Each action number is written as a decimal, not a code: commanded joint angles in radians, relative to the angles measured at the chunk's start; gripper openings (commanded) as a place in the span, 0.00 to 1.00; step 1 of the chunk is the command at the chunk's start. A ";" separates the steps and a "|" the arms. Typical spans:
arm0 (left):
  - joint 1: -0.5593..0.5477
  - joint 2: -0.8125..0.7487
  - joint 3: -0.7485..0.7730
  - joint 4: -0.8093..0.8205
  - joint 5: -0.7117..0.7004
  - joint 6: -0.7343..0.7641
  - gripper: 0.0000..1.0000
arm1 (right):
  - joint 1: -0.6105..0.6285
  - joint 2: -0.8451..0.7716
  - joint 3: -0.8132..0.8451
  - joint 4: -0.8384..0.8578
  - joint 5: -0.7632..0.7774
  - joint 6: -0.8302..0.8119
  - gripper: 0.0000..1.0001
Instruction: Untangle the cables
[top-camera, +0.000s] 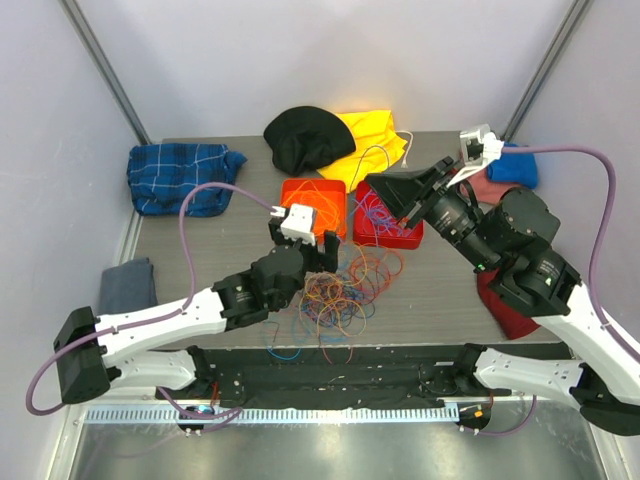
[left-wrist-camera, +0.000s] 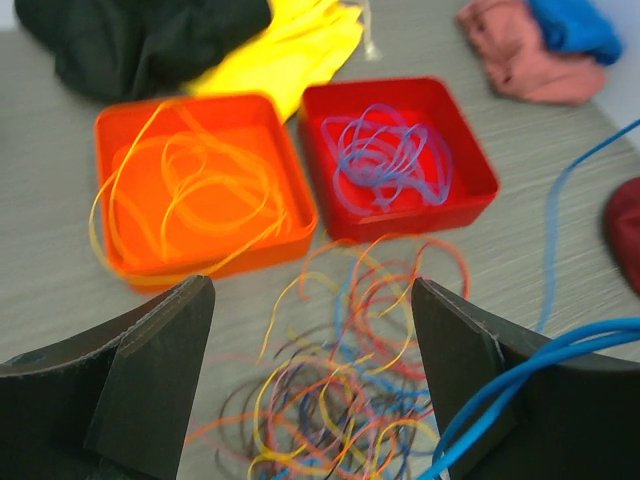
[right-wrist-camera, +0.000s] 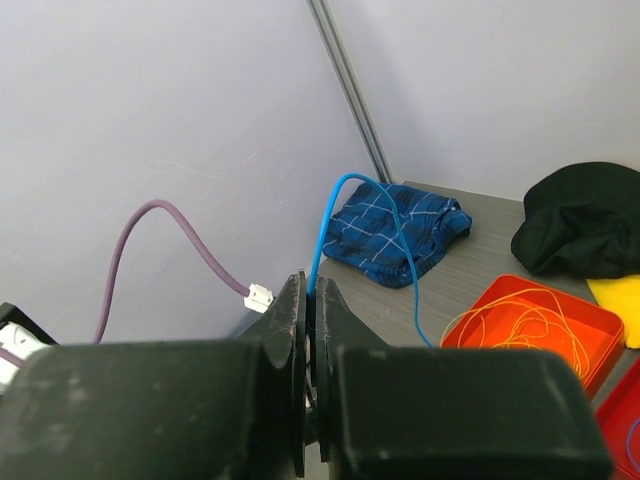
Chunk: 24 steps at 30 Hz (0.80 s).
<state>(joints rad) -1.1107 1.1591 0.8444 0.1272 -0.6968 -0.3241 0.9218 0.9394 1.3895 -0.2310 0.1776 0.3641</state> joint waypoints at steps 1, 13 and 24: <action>0.000 -0.065 -0.083 -0.109 -0.110 -0.137 0.84 | 0.005 -0.031 0.084 0.018 0.029 -0.043 0.01; 0.000 -0.188 -0.258 -0.316 -0.162 -0.387 0.81 | 0.005 -0.004 0.213 -0.028 0.057 -0.106 0.01; 0.000 -0.427 -0.361 -0.364 -0.132 -0.465 0.87 | 0.005 0.048 0.270 -0.051 0.153 -0.177 0.01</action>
<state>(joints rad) -1.1107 0.8516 0.5049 -0.2615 -0.8154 -0.7536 0.9218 0.9520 1.6184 -0.2802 0.2535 0.2401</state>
